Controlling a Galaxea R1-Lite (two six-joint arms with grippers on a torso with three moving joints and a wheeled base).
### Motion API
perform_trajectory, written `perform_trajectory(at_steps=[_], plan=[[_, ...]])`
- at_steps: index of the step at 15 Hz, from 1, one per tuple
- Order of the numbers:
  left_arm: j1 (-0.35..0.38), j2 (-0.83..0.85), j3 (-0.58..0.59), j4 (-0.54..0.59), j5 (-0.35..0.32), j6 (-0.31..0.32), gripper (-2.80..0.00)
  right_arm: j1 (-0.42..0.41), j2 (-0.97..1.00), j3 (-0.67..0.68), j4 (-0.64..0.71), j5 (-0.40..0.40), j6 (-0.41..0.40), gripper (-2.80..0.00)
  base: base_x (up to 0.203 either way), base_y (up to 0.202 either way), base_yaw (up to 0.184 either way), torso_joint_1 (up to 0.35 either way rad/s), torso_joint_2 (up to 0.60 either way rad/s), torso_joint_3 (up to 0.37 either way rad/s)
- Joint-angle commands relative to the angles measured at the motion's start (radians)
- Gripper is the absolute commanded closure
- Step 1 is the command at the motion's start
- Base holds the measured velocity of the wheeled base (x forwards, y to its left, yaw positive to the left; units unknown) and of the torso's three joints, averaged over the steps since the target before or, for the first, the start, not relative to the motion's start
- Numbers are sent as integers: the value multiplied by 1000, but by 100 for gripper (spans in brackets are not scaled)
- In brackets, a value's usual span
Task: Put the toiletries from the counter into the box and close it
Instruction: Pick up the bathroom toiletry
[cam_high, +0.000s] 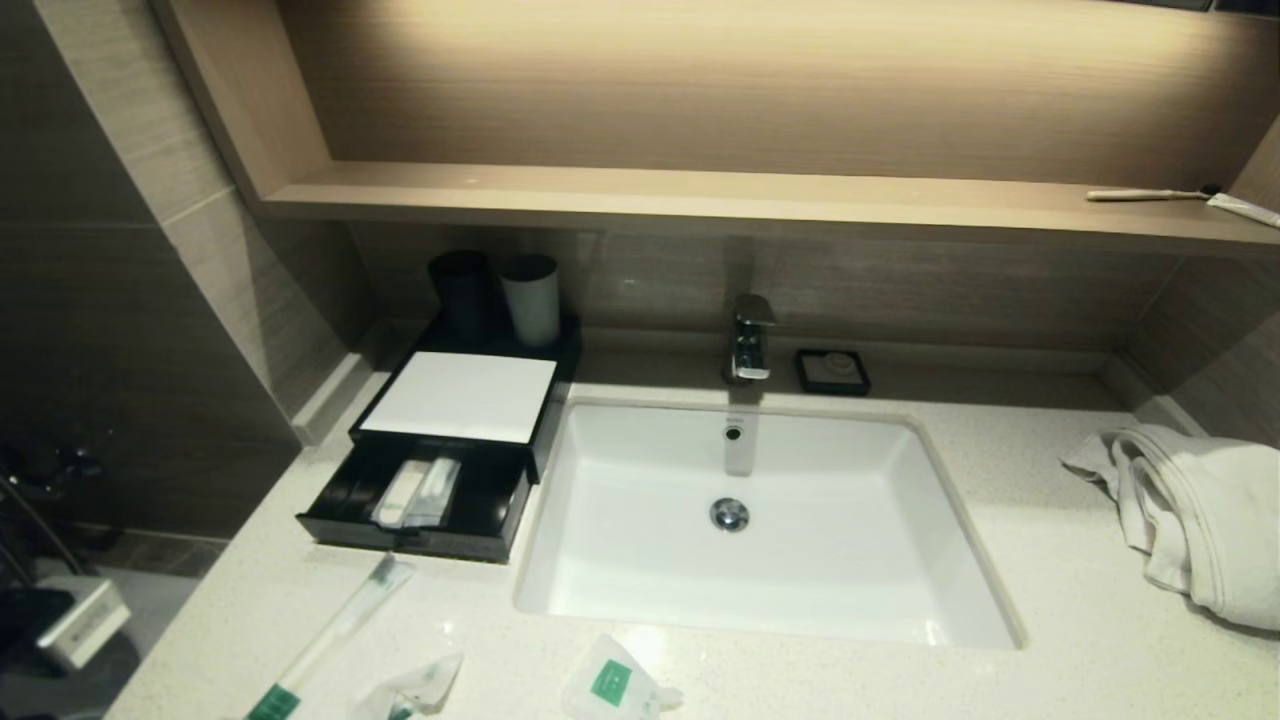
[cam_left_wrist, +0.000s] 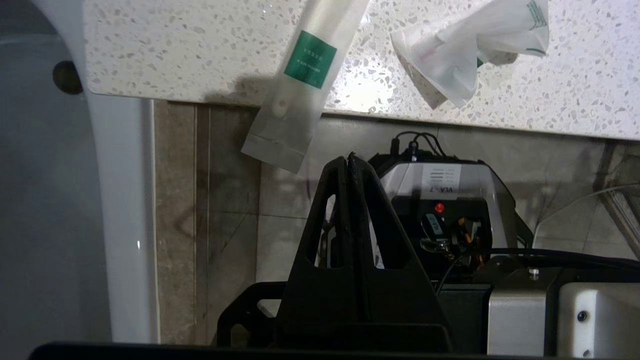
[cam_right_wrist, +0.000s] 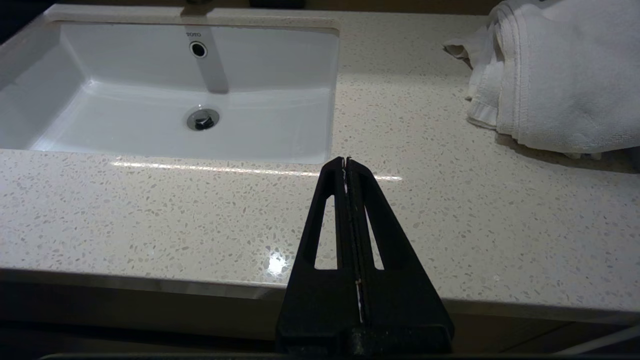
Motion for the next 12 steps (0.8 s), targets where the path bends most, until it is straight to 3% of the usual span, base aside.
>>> perform_trajectory(at_steps=[1,7,12], plan=[[0,74,23,-19,-6,0,0,0,0,0,0,0,0,0,0,0,0,0,0,0],[19,257,61,-161,-9,6,0,0,0,0,0,0,0,0,0,0,0,0,0,0],[182,316,93,-252,-39,200,0,0,0,0,0,0,0,0,0,0,0,0,0,0]])
